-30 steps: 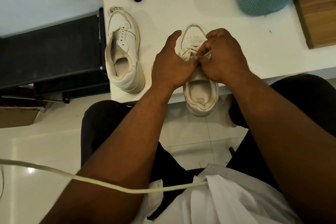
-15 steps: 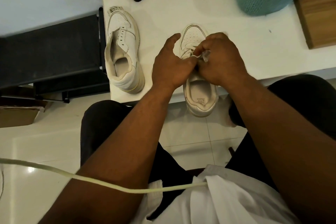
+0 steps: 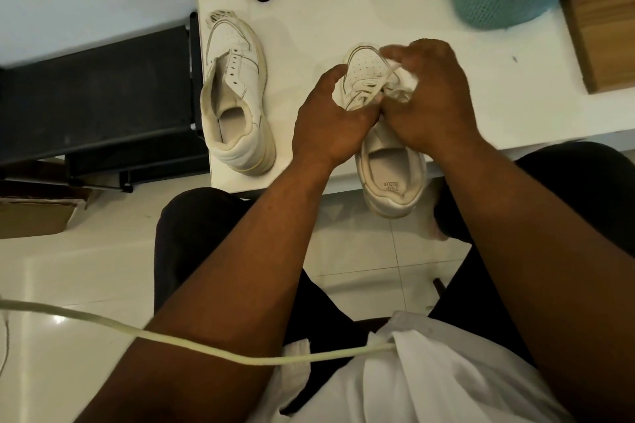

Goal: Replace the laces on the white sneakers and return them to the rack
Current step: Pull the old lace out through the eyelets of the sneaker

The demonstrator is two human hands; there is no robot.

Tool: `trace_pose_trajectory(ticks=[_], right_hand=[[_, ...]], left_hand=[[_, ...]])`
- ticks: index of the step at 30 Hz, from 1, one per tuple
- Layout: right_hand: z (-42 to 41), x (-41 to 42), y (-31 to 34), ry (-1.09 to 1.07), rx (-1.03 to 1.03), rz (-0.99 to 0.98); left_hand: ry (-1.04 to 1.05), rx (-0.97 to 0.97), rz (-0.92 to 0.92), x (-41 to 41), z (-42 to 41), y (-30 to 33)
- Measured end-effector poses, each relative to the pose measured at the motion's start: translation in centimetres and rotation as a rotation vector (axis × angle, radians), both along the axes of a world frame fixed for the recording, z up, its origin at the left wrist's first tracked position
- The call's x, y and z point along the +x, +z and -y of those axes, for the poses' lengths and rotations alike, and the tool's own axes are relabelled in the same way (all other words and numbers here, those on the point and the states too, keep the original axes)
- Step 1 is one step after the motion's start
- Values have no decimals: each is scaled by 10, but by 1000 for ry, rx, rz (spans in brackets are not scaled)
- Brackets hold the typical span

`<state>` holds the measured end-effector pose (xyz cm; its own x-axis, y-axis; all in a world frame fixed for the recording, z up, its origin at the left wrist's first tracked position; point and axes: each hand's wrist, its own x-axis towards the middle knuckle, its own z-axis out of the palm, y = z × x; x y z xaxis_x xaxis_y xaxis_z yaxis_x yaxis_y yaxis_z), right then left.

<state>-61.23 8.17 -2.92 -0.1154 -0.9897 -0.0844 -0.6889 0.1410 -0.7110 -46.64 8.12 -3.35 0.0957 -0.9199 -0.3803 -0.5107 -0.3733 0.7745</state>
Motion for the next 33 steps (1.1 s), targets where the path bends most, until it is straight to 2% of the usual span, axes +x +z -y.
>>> trace_pose_trajectory(ticks=[4, 9, 13, 15, 20, 22, 27, 30, 33], right_hand=[[-2, 5, 1, 12, 17, -83], [2, -4, 8, -144, -69, -107], [-1, 1, 3, 56, -4, -107], [-3, 7, 2, 71, 3, -129], [3, -5, 8, -227, -102, -93], [6, -11, 7, -277, -92, -79], [0, 0, -1, 22, 29, -60], [0, 4, -2, 7, 0, -122], [1, 0, 1, -117, -53, -107]], left_hand=[[0, -11, 7, -1, -1, -1], [-22, -6, 8, -1, -1, 5], [-13, -15, 10, -1, -1, 4], [-13, -19, 14, -1, -1, 0], [-29, -1, 11, 0, 0, 2], [-26, -7, 7, 1, 1, 3], [-7, -22, 5, 0, -1, 4], [-7, -41, 1, 1, 1, 2], [-34, -30, -4, 1, 1, 0]])
